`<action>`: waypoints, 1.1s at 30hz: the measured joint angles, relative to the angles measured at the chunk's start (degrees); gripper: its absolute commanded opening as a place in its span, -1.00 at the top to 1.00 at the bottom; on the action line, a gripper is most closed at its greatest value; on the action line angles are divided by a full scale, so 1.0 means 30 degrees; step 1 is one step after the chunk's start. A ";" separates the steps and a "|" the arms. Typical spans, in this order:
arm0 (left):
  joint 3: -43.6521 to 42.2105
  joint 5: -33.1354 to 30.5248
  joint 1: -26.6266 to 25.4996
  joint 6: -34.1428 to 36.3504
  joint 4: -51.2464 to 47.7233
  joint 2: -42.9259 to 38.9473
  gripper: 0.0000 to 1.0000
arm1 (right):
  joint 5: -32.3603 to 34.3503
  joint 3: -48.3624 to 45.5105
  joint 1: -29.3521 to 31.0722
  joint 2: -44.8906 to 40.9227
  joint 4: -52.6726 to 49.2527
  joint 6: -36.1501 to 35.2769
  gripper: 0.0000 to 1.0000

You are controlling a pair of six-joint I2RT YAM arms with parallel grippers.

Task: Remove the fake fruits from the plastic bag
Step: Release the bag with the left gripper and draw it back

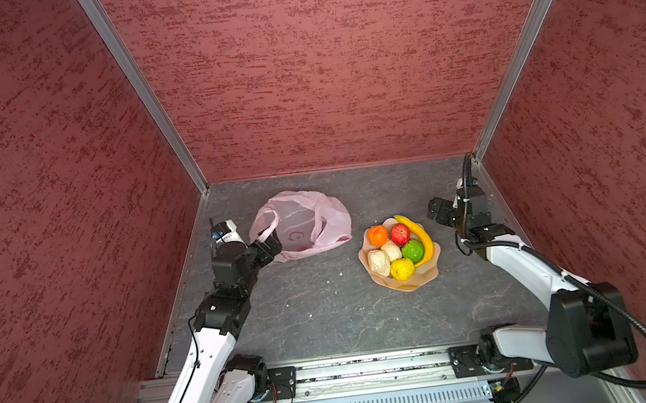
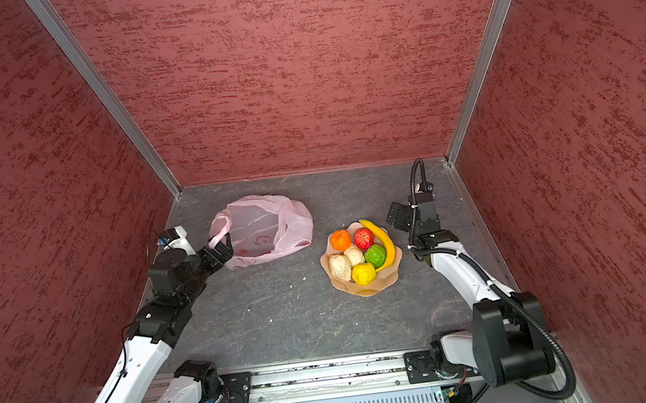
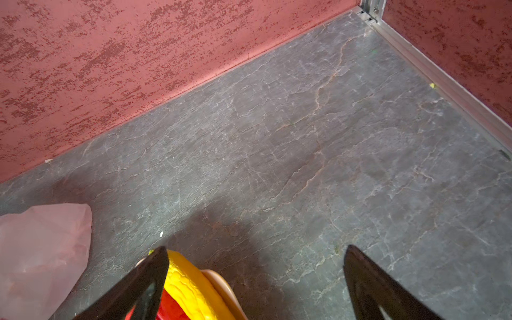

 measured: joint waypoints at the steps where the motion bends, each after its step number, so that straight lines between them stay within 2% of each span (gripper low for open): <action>1: -0.0051 -0.0270 0.0153 0.0000 -0.0408 -0.0226 -0.99 | -0.0015 -0.0233 0.0000 -0.0007 0.0342 -0.0058 -0.98; 5: -0.0073 -0.0503 0.1151 0.0000 -0.1370 -0.0146 -0.99 | -0.0015 -0.1268 -0.0007 -0.0211 0.1100 -0.0408 -0.98; 9: -0.0066 0.0270 0.1996 0.0007 -0.1443 0.1013 -0.99 | -0.0022 -0.1362 -0.0007 -0.0219 0.1239 -0.0867 -0.98; 20: 0.0342 0.2725 0.2317 0.0503 -0.0554 0.4561 -0.96 | -0.0554 -0.1326 -0.0073 0.0255 0.1559 -0.1137 -0.97; 26: 0.1734 0.3599 0.2076 0.0503 0.1326 0.8743 -0.96 | -0.0663 -0.0933 -0.0087 0.0466 0.1647 -0.1355 -0.98; 33: 0.5880 0.4641 0.1086 0.0678 0.2528 1.3821 -0.96 | -0.0838 -0.0408 -0.0087 0.0860 0.1676 -0.1435 -0.98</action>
